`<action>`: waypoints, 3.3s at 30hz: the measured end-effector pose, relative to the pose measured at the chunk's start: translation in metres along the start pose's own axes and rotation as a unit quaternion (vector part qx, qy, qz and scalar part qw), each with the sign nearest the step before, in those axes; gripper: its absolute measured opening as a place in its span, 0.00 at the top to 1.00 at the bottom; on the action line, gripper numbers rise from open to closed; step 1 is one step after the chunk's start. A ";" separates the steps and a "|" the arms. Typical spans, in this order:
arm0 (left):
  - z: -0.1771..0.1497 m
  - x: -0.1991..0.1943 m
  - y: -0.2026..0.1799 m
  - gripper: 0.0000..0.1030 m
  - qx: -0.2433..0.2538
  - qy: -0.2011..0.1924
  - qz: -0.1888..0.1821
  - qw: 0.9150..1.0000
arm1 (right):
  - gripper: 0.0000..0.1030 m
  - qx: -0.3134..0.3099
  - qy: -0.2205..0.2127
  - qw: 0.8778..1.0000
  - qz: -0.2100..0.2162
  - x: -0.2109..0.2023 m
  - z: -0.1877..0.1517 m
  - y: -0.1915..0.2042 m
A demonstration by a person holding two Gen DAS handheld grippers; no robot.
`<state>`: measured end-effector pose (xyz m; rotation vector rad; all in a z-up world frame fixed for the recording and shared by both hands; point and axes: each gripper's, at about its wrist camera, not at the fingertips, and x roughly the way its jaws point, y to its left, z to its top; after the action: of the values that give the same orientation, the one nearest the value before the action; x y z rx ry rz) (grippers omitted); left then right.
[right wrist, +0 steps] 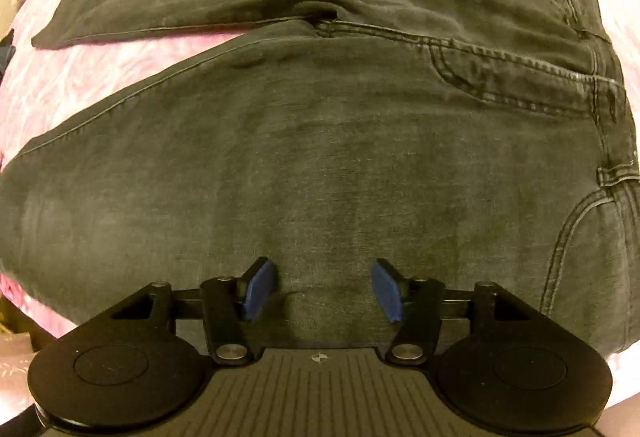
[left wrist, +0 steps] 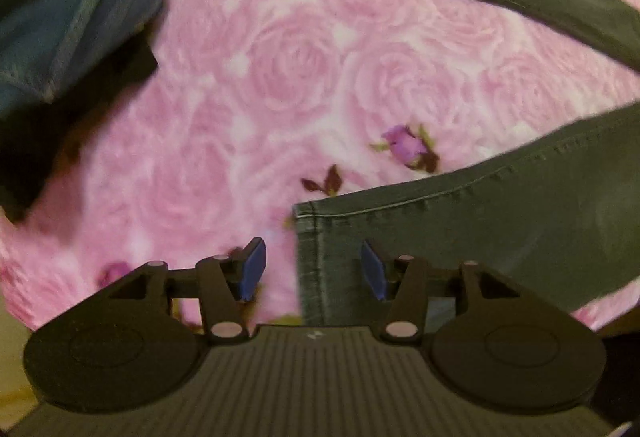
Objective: Fold clothes
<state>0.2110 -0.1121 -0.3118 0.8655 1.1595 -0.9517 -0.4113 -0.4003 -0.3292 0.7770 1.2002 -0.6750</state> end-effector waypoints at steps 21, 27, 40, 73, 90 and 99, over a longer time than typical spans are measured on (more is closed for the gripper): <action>0.001 0.014 0.012 0.73 0.019 -0.068 0.000 0.998 | 0.41 0.086 0.020 0.992 -0.089 -0.011 -0.064 0.032; -0.033 -0.031 -0.012 0.72 0.055 -0.097 0.023 0.994 | 0.40 0.108 -0.010 0.992 -0.067 -0.039 -0.075 0.033; -0.013 0.033 -0.118 0.71 0.192 -0.084 -0.040 0.977 | 0.39 0.062 0.001 0.998 -0.030 -0.014 -0.064 0.070; -0.017 0.015 -0.178 0.67 0.192 -0.004 -0.016 0.981 | 0.38 0.220 -0.071 0.970 -0.077 -0.082 -0.109 -0.093; -0.046 -0.110 -0.181 0.38 0.084 -0.045 -0.004 0.995 | 0.29 0.101 -0.050 0.993 -0.044 -0.178 -0.078 -0.023; -0.060 -0.137 -0.137 0.35 -0.010 -0.051 0.013 0.999 | 0.29 0.039 -0.042 0.998 -0.036 -0.180 -0.053 0.028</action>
<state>0.0450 -0.0852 -0.1984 0.8061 1.0659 -0.9508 -0.4600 -0.3316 -0.1594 0.7664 1.1343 -0.8103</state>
